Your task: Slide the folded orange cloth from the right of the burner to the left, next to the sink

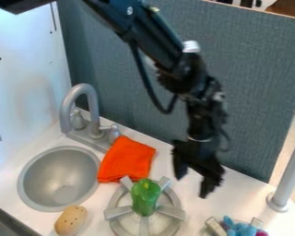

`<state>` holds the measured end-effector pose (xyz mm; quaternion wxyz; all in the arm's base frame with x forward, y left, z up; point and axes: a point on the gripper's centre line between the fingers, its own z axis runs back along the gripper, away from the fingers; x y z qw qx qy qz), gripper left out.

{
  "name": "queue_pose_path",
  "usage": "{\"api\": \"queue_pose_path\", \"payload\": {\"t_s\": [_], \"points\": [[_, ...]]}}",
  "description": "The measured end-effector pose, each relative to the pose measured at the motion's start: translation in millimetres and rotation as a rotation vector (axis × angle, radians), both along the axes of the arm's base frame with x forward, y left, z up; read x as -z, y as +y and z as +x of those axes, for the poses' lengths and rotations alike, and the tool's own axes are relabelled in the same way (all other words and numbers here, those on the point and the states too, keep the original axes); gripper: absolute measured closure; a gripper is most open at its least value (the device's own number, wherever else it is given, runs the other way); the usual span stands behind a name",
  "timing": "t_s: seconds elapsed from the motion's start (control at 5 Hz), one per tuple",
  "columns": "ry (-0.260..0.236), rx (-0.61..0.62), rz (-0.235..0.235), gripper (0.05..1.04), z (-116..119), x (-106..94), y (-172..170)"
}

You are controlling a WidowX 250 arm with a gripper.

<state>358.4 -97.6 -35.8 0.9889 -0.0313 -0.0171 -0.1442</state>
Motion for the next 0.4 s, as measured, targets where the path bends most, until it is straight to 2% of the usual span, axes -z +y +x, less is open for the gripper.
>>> {"api": "queue_pose_path", "payload": {"t_s": [0.2,0.4], "points": [[-0.014,0.102,0.049,0.083,-4.3,-12.3,-45.8],[0.013,0.168,0.045,0.083,-19.6,-9.5,-64.8]]}}
